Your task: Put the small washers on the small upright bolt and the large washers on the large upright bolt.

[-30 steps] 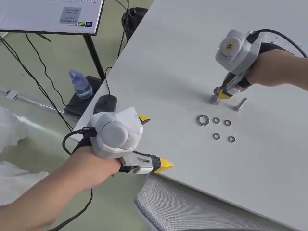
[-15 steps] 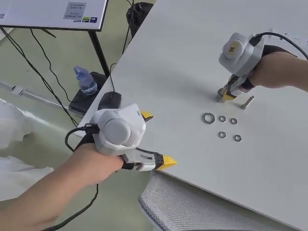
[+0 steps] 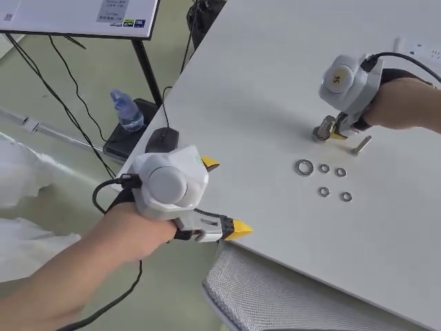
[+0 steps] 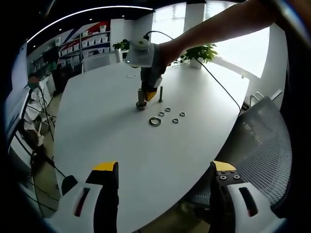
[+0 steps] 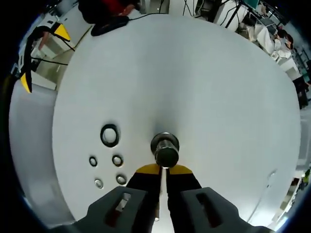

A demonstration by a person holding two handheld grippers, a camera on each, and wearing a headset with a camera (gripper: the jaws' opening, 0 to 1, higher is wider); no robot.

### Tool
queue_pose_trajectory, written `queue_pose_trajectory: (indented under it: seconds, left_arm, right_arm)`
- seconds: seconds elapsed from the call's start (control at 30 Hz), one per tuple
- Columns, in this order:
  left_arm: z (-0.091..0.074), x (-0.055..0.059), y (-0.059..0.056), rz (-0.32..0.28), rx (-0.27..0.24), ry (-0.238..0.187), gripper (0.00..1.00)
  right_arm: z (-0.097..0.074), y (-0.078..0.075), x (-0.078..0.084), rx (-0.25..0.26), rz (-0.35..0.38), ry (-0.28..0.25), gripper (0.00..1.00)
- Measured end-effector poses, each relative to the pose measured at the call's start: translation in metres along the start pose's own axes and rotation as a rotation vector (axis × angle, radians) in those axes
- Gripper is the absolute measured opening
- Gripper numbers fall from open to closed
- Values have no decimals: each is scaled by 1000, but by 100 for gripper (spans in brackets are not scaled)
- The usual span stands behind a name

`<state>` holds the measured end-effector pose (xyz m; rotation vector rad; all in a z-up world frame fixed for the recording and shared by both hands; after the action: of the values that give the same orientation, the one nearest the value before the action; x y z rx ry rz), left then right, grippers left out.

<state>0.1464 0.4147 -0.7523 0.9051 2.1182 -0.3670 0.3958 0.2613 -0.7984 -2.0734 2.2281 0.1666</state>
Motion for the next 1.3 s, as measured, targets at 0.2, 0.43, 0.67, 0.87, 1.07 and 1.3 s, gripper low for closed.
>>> queue_pose_trajectory:
  seconds: [0.2,0.43,0.67,0.87,1.07,1.3]
  left_arm:
    - [2,-1,-1,2,5,2,76]
    - [0,-3,-2,2,3,-2,76]
    - [-2,-1,-4,5,5,3,75]
    - [-3,-4,-5,8,5,-1,75]
    - [-3,-7,-5,10,10,-6,76]
    - [-3,-11,-7,21,19,-10,76]
  right_arm:
    - [-3,3,1,-3,17,7,9]
    - [-6,8,0,-2,34,0,11]
    - [-10,7,-6,-1,51,-21,17]
    - [-11,3,-10,-15,53,-36,23]
    - [-21,6,-11,-20,59,-54,27]
    - [-35,10,-14,-34,70,-75,27]
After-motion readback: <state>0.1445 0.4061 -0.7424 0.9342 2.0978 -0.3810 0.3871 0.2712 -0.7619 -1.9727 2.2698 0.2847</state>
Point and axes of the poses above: the centre of the closed fingertips' face, and the gripper's own axes: z roughly forward along the fingers, y roughly to its left, x roughly out of its underside, the point moved 7 cm from there along -z, roughly backward along the fingers, and after that the axes turned 10 degrees about z, right-handed, at the moved point
